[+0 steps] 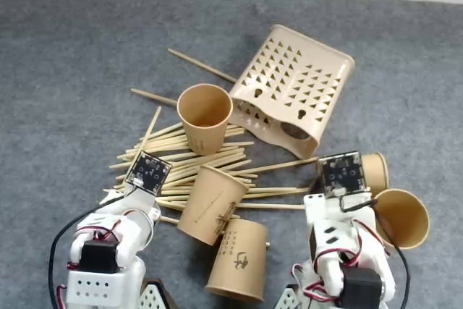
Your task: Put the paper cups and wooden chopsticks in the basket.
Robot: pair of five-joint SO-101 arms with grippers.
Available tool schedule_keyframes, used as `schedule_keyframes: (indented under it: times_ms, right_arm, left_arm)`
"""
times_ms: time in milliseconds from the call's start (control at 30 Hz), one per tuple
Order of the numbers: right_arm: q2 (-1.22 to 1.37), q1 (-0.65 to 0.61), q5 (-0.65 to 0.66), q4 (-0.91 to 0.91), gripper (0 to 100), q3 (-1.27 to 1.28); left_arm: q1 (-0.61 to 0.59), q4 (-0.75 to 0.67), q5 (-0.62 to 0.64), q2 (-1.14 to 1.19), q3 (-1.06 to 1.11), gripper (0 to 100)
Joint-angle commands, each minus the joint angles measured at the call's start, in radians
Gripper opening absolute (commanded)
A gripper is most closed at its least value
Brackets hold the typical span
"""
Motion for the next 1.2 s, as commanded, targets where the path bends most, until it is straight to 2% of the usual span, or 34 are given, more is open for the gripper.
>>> schedule_keyframes:
  times_ms: [0, 167, 367, 1167]
  right_arm:
    - [0.039, -0.056, 0.02, -0.012, 7.1, -0.062]
    - [0.243, -0.093, 0.002, -0.058, 15.6, -0.122]
    - [0.489, -0.094, -0.074, -0.197, 15.9, -0.237]
    - [1.041, -0.087, -0.075, -0.645, 15.9, -0.245]
  left_arm:
    - [-0.008, -0.002, -0.005, 0.012, -0.019, 13]
    - [-0.008, -0.002, -0.005, 0.012, -0.018, 13]
    - [-0.008, -0.002, -0.005, 0.012, -0.018, 13]
    - [-0.008, -0.002, -0.005, 0.012, -0.018, 13]
